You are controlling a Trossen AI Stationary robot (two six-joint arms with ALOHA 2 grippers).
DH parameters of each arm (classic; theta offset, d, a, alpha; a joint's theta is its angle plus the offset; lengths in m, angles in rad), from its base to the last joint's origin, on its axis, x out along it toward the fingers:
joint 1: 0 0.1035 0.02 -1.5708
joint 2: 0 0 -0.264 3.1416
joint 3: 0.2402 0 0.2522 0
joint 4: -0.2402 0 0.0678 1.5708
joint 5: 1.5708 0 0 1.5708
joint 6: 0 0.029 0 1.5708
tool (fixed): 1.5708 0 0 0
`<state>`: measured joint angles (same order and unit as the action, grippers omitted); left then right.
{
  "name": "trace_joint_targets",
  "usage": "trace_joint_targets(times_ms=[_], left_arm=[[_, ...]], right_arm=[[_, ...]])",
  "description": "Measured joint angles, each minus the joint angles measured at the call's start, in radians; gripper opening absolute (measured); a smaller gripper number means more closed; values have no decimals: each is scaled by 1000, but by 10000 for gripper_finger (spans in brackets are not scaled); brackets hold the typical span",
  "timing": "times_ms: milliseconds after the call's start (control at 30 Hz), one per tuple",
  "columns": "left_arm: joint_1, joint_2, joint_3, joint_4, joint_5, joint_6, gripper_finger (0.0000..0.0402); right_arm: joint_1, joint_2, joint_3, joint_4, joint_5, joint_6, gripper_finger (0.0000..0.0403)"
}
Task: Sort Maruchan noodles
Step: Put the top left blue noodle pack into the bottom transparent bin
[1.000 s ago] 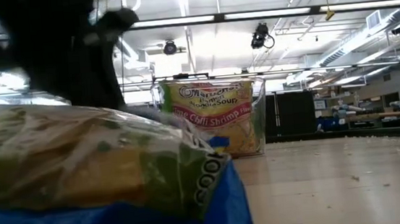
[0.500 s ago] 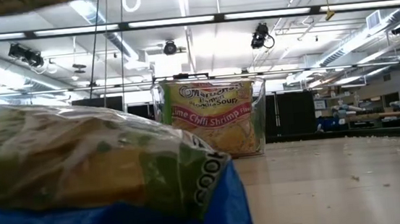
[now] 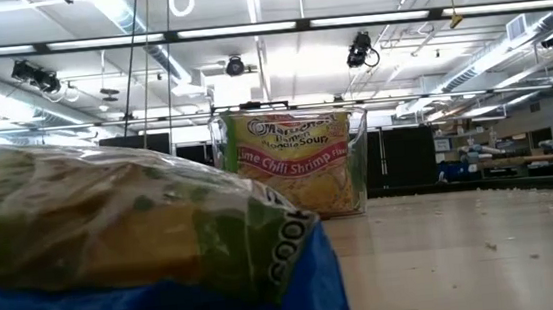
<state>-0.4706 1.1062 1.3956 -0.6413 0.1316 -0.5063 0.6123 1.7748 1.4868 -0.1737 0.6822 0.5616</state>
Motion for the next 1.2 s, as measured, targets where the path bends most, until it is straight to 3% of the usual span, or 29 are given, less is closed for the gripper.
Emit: trace_joint_targets(times_ms=[233,467,667,867,1100,1200], left_arm=[[-1,-43,0,359,2,134,5],[3,-12,0,644,0,304,5],[22,45,0,699,-48,388,4],[78,105,0,754,-51,389,4],[128,120,0,801,-51,387,4],[138,120,0,841,-54,387,4]], right_arm=[[-56,0,0,472,-7,-392,265],[-129,-1,0,803,-225,-552,330],[-160,-1,0,964,-407,-608,334],[-156,-1,0,981,-515,-618,326],[-125,-1,0,982,-523,-664,316],[-113,-1,0,988,-472,-712,310]])
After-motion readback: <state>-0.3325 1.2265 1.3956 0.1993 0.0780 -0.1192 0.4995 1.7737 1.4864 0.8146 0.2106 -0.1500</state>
